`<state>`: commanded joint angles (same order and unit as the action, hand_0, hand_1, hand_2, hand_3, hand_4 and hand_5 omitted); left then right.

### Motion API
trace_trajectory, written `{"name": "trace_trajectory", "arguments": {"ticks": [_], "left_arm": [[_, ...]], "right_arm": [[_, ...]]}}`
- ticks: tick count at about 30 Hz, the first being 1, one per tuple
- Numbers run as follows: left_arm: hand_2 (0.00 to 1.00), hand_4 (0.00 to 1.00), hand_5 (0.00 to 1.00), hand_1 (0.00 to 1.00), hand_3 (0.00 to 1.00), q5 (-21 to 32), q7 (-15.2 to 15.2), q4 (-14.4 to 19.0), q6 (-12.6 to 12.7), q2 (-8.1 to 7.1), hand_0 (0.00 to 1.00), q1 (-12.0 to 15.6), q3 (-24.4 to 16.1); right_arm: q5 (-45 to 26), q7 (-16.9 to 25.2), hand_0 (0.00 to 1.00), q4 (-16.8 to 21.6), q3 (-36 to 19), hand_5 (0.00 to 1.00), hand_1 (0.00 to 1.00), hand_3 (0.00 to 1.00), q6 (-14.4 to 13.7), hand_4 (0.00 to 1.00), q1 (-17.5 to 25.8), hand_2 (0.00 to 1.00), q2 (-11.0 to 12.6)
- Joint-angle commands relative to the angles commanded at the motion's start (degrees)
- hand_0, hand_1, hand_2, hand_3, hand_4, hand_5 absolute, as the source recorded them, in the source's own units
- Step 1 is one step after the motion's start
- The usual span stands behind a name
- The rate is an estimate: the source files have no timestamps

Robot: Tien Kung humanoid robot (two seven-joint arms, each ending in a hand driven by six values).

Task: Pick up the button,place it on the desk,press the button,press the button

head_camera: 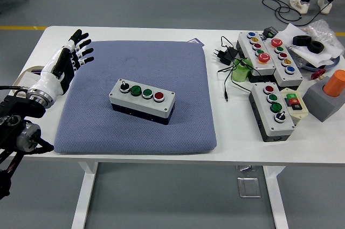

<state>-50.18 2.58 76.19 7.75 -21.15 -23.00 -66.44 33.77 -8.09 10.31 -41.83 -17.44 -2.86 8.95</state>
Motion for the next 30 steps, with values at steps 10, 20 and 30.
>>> {"name": "trace_trajectory", "arguments": {"ticks": [10, 20, 30], "left_arm": [[0.955, 0.703, 0.998, 0.902, 0.938, -1.5, 0.7, -0.1, -1.9, 0.31, 0.810, 0.3, 0.1], [0.948, 0.698, 0.998, 0.897, 0.926, -0.3, -0.9, -0.4, -0.7, 0.85, 0.811, 0.2, -0.2], [0.944, 0.696, 0.998, 0.889, 0.923, 0.7, -2.6, -0.5, 0.9, 1.19, 0.805, -0.1, -0.2]], "right_arm": [[-0.3, 0.3, 0.631, 0.0, 0.2, 0.008, 0.472, 0.584, 0.0, 0.272, 0.2, 0.531, 0.1], [-0.3, 0.2, 0.631, 0.0, 0.3, 0.008, 0.474, 0.584, 0.1, 0.271, -0.1, 0.532, 0.0], [-0.2, 0.2, 0.631, 0.0, 0.4, 0.008, 0.475, 0.584, 0.1, 0.271, -0.2, 0.531, 0.0]]}}
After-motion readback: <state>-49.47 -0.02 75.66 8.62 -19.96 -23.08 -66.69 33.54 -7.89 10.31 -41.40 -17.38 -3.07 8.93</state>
